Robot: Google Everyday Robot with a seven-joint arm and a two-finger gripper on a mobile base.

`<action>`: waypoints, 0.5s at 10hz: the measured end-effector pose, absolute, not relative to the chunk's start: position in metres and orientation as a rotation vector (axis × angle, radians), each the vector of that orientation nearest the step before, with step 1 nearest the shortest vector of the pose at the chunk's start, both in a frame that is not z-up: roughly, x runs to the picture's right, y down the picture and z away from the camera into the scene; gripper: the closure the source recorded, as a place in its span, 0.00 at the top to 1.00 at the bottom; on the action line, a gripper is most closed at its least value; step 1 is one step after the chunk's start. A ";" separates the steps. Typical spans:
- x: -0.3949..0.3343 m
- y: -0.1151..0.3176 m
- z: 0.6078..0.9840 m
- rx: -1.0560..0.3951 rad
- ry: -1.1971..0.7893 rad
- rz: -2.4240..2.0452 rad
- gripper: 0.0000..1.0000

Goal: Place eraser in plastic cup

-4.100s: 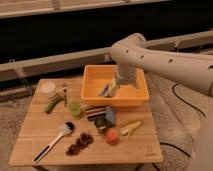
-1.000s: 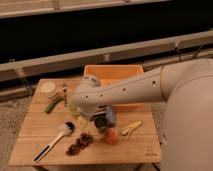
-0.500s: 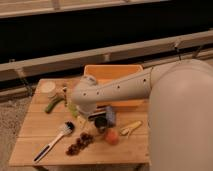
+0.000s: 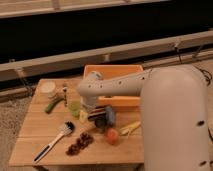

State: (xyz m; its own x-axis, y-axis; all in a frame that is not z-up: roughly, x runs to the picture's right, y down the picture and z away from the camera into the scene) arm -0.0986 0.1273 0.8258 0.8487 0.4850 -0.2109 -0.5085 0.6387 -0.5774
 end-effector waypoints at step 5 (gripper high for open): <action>-0.097 0.132 0.853 -0.683 -0.003 0.534 0.80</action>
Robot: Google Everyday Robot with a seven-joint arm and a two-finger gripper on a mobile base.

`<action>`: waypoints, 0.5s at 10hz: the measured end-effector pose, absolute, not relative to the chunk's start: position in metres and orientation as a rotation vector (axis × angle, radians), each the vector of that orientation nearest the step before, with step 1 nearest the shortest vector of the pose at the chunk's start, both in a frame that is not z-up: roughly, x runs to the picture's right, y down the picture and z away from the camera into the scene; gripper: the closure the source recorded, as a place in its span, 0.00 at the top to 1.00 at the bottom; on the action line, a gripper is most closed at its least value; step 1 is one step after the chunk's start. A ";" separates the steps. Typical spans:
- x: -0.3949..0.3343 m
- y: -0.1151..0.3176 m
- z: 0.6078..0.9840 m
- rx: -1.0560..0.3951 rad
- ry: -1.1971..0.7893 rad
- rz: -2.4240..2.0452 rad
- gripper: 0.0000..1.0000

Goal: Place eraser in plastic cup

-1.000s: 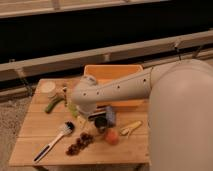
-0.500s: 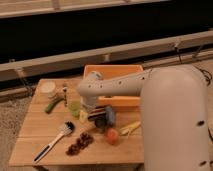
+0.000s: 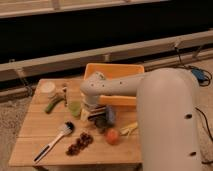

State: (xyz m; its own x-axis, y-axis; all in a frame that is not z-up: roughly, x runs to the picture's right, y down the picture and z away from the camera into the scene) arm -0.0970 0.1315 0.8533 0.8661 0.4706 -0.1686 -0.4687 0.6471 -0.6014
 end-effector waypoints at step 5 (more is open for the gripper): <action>-0.085 0.141 0.870 -0.659 0.005 0.471 0.80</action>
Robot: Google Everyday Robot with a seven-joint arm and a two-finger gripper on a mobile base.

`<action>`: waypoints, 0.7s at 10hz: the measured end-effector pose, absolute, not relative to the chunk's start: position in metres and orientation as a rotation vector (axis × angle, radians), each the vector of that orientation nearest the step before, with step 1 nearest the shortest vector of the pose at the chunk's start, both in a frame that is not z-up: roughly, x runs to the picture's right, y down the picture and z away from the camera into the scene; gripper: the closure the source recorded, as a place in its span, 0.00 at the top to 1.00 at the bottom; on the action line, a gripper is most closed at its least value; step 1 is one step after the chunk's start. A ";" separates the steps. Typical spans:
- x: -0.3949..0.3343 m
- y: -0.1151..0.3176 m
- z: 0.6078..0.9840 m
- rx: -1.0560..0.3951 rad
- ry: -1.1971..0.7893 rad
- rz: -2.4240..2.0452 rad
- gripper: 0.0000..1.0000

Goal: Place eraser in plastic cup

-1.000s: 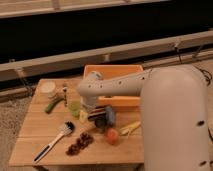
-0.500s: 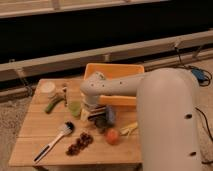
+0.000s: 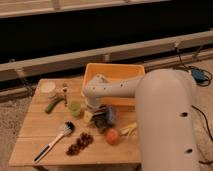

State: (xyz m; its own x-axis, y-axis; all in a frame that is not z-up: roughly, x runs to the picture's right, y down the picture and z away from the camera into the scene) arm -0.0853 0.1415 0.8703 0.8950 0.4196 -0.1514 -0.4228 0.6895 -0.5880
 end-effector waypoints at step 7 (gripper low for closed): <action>-0.083 0.153 0.877 -0.625 0.057 0.432 0.57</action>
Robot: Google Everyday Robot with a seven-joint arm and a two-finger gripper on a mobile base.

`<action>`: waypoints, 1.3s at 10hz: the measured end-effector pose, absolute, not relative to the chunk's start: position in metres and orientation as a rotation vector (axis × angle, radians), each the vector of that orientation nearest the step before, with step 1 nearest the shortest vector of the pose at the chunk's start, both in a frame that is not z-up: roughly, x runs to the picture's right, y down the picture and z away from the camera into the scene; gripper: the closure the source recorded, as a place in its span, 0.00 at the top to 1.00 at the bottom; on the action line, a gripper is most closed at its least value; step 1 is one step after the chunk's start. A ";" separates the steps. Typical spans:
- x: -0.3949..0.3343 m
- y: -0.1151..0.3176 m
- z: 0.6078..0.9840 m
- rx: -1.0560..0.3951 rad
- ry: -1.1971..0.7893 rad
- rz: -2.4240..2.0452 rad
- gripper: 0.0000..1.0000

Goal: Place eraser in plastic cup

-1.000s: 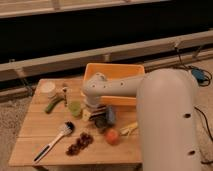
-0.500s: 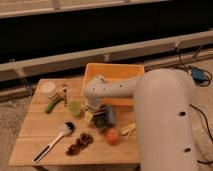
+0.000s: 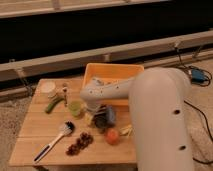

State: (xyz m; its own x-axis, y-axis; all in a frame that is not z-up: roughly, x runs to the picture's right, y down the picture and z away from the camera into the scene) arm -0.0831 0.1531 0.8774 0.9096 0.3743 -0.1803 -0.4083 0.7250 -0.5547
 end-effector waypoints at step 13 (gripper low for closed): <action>-0.087 0.071 0.785 -0.467 -0.169 0.493 0.00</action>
State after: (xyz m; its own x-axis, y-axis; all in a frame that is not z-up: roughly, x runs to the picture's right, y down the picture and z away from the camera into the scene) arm -0.0875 0.0711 0.7853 0.8697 0.4914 0.0455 -0.4155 0.7789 -0.4697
